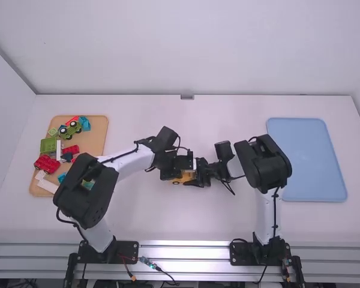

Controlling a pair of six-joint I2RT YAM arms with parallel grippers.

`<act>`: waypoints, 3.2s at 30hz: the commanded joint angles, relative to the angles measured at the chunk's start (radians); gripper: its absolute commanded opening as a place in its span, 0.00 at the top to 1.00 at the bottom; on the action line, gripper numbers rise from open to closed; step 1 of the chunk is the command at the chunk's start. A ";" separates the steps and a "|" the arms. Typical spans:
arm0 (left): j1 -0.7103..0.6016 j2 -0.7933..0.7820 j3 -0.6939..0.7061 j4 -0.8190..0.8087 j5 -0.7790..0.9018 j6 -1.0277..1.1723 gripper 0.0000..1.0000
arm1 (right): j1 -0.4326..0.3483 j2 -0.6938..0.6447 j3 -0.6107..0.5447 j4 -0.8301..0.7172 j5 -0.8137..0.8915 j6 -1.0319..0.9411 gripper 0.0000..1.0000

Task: Assemble lego blocks to make yellow taxi

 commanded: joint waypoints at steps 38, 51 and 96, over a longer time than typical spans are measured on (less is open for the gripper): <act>0.239 -0.301 0.199 -0.269 0.277 0.033 0.01 | 0.010 0.014 0.006 -0.033 0.097 0.033 0.69; 0.357 -0.372 -0.206 0.312 0.356 -0.234 0.01 | 0.031 0.014 0.048 -0.033 0.129 0.169 0.01; 0.430 -0.065 -0.382 0.966 0.143 -0.658 0.01 | -0.730 -0.686 -0.122 -0.206 0.597 0.528 0.59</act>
